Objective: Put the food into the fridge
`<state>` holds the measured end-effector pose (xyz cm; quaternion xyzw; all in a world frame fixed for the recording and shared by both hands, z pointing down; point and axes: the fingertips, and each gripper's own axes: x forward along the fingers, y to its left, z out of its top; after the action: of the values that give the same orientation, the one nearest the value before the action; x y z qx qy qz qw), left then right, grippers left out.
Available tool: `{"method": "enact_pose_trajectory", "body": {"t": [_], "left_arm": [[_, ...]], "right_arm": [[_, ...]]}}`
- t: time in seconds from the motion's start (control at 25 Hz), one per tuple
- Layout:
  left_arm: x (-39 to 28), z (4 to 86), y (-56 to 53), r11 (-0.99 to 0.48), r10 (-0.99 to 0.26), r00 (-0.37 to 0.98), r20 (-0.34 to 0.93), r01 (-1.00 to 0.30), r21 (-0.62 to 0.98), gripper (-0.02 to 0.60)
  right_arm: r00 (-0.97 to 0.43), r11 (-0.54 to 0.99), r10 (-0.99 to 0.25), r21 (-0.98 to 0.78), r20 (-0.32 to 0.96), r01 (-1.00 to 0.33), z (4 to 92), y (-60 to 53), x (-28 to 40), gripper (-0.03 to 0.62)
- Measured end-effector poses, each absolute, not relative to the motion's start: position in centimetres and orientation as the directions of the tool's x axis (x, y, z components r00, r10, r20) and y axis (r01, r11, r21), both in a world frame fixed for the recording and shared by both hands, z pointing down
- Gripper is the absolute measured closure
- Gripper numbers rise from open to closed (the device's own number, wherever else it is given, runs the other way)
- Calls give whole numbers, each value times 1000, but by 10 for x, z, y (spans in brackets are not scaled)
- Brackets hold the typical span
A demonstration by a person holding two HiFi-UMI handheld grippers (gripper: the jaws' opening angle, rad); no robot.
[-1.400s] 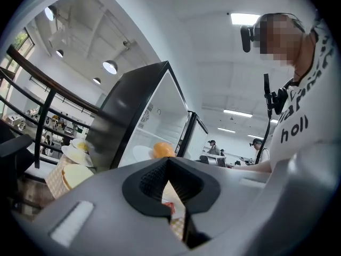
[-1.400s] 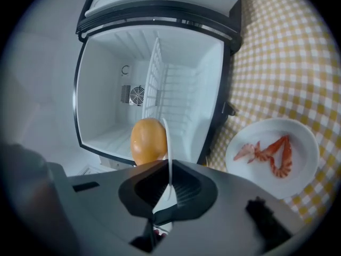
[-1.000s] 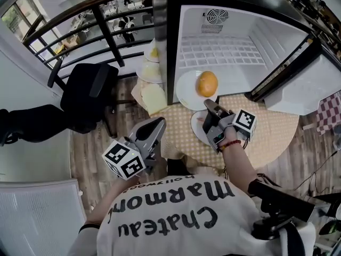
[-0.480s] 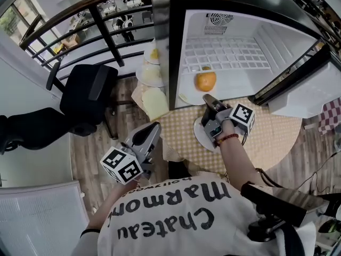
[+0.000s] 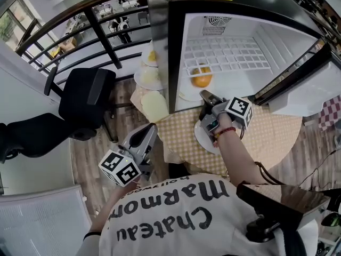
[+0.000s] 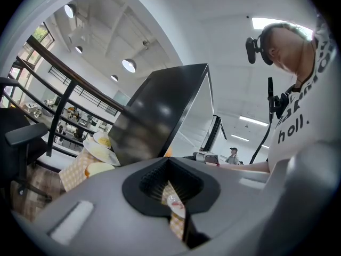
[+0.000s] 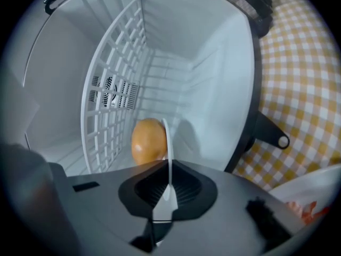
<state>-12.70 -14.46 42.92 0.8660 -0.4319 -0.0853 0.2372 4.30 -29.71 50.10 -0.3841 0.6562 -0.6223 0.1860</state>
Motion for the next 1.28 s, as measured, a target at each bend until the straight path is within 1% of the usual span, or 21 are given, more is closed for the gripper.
{"method": "enact_pose_trajectory", "body": {"t": [0.48,1.28], "left_arm": [[-129,437,-158,-512,-786,616,50,-695,505,577],[-136,451,-160,-470,-800,595,72,-698,540,577]], "right_arm": [[-648,-100,-691,-930,321,-355,506,-315,37,572],[-638,-161,-677,-919,367,-359,519,-322,38,572]]}}
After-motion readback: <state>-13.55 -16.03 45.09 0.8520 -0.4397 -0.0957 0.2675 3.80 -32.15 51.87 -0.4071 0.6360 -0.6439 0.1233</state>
